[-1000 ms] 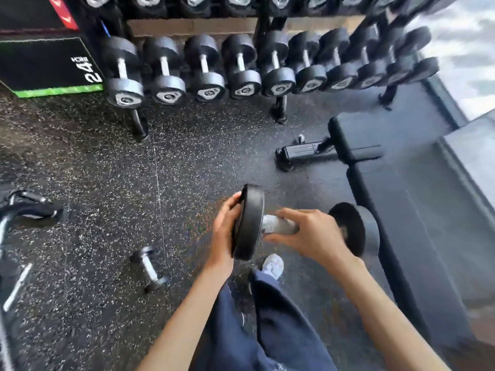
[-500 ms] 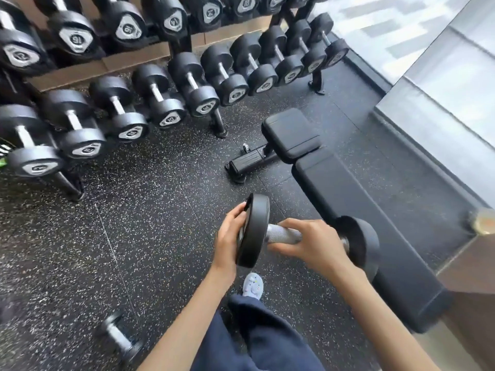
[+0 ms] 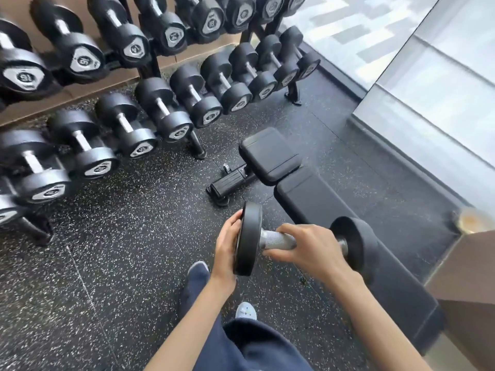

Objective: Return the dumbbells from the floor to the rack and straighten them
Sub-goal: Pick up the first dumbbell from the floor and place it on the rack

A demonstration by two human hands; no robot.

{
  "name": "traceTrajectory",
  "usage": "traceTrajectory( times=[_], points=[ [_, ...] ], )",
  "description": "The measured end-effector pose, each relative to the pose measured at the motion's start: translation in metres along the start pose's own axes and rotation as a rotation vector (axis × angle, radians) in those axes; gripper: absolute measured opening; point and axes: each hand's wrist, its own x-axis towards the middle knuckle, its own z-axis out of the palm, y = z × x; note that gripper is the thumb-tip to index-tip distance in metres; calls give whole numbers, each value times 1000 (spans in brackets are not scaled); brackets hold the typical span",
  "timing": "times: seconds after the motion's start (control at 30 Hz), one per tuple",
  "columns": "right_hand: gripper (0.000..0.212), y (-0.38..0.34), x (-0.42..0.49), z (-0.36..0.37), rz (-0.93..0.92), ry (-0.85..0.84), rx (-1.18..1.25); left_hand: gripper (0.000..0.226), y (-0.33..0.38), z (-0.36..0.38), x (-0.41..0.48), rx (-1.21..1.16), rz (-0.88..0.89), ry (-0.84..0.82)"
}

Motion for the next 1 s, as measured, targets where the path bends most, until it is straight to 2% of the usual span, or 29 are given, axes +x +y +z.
traceTrajectory(
  times=[0.2,0.3,0.5,0.67,0.8,1.0],
  points=[
    [48,-23,69,-3,9,-76,-35,63,41,-19,64,6,-43,-28],
    [46,-41,111,-5,14,-67,-32,70,67,-33,99,-8,-56,-27],
    [46,-73,187,-10,-14,-21,-70,65,114,-60,160,-24,-44,-49],
    [44,-78,232,-19,-29,-12,-11,58,131,-63,196,-64,-13,-5],
    [49,-66,269,-24,-78,-21,-39,39,131,-53,227,-136,-37,44],
    [52,-22,326,-40,-117,87,0,72,165,-3,286,-62,-63,15]
  ],
)
